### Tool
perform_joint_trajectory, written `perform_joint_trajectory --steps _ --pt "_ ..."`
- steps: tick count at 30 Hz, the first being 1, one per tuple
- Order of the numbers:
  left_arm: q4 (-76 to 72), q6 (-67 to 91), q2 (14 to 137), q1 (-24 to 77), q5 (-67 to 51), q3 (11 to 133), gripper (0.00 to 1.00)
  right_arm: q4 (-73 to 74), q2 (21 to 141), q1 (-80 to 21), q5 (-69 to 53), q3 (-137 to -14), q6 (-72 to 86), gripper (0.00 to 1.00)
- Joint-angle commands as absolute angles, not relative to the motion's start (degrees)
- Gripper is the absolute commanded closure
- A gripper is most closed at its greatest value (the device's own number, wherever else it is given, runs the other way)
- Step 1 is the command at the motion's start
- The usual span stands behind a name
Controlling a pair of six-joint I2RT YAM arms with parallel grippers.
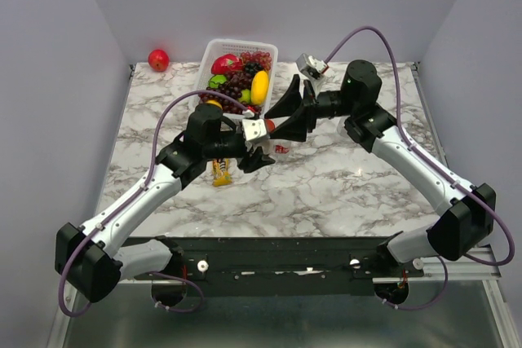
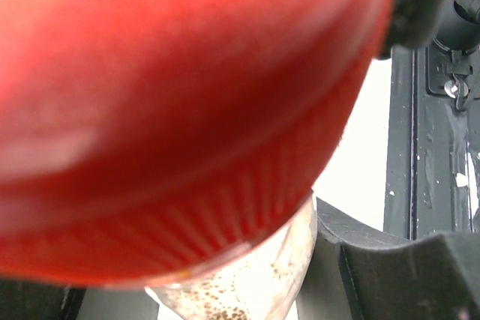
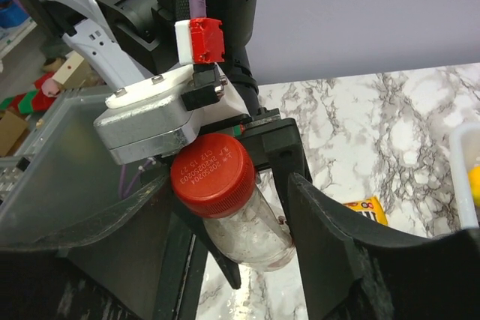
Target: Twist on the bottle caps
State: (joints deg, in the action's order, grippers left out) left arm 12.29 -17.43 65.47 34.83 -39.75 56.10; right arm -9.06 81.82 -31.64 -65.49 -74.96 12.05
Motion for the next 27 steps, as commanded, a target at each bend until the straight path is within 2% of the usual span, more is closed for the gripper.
perform_joint_trajectory --steps 1,4,8,11,15,17,20,21,22,23,24,25,26,27 --pt "9.23 -16.44 66.18 34.72 -41.22 56.6 1.0 -14.32 81.91 -32.52 -64.43 -75.06 14.5 0.32" --pt "8.79 -15.82 66.71 34.72 -41.22 56.69 1.0 -15.56 81.56 -32.78 -64.34 -74.88 15.47 0.36" --pt "8.26 -15.12 66.97 34.72 -41.22 56.69 1.0 -15.47 81.21 -32.78 -63.46 -74.53 15.03 0.55" --pt "7.03 -13.63 66.71 34.72 -40.35 56.51 1.0 -14.24 81.04 -32.87 -62.93 -74.44 13.89 0.62" --pt "4.05 -9.95 66.45 34.72 -36.58 55.38 1.0 -9.68 79.98 -33.05 -58.55 -74.09 9.76 0.68" --pt "0.54 -4.95 66.01 34.72 -29.67 54.58 1.0 -8.36 78.85 -33.05 -53.02 -73.3 9.41 0.7" --pt "0.26 -3.34 66.18 34.72 -25.32 54.58 1.0 -7.65 78.05 -33.05 -50.27 -72.95 9.49 0.71" --pt "0.35 -4.38 66.18 34.72 -25.49 54.84 0.92 -7.39 78.05 -33.05 -50.53 -73.12 9.06 0.71" --pt "1.13 -5.26 66.36 34.63 -25.75 54.93 0.74 -7.03 78.05 -33.05 -50.54 -73.21 8.7 0.71" --pt "1.49 -5.88 66.27 34.63 -26.01 55.11 0.38 -6.77 77.96 -33.05 -50.45 -73.56 8.35 0.71" --pt "1.76 -6.85 66.18 34.63 -26.02 55.02 0.28 -5.81 77.87 -33.05 -50.45 -73.74 7.31 0.71" --pt "2.71 -7.46 65.57 34.63 -26.02 55.02 0.22 -5.02 77.87 -32.87 -50.28 -74.0 6.77 0.71" --pt "3.59 -8.34 65.22 34.63 -25.93 54.93 0.02 -4.31 77.78 -32.7 -50.27 -74.44 6.33 0.71" --pt "4.82 -9.65 64.87 34.63 -25.84 55.11 0.02 -3.0 77.7 -32.35 -50.71 -74.62 5.98 0.71"
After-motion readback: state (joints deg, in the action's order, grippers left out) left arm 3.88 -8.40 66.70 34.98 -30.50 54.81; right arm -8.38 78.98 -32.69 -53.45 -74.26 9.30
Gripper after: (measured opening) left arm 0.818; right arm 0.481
